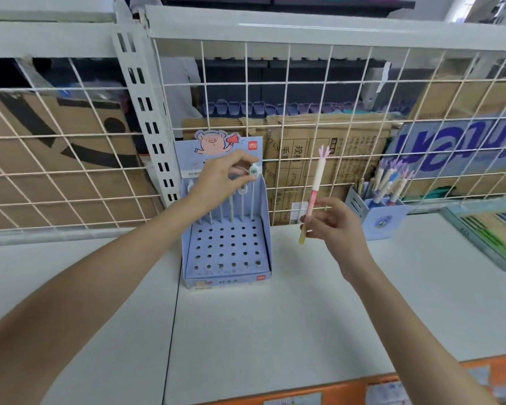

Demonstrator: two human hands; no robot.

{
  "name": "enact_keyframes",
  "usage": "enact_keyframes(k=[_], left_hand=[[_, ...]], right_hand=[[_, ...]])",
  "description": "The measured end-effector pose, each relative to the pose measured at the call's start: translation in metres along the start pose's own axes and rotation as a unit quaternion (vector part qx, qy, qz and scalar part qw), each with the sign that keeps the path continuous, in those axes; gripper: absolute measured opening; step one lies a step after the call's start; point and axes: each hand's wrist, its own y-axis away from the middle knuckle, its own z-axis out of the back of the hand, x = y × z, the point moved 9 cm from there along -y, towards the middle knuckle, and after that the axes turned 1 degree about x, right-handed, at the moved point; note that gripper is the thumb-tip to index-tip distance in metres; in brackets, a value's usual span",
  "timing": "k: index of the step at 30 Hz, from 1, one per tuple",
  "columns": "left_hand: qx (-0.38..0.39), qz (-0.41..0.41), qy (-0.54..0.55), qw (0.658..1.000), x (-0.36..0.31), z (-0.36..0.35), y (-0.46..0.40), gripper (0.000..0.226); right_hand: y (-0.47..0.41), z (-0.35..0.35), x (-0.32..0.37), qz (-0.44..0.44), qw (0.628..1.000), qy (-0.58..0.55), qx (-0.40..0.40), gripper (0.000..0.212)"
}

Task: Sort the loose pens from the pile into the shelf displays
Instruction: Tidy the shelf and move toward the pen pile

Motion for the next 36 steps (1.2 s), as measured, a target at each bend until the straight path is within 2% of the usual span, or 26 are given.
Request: enact_keyframes(k=[12,21,36], left_hand=[[0.0,-0.007,0.031,0.999,0.006,0.002,0.002,0.029],[-0.016,-0.017,0.006,1.0,0.009,0.003,0.001,0.031],[0.008,-0.034,0.019,0.999,0.004,0.003,0.0,0.03]], right_hand=[[-0.007,0.003,0.001,0.007,1.0,0.016,-0.006,0.023],[-0.009,-0.006,-0.003,0.011,1.0,0.024,0.0,0.024],[-0.008,-0.009,0.0,0.014,1.0,0.025,-0.007,0.025]])
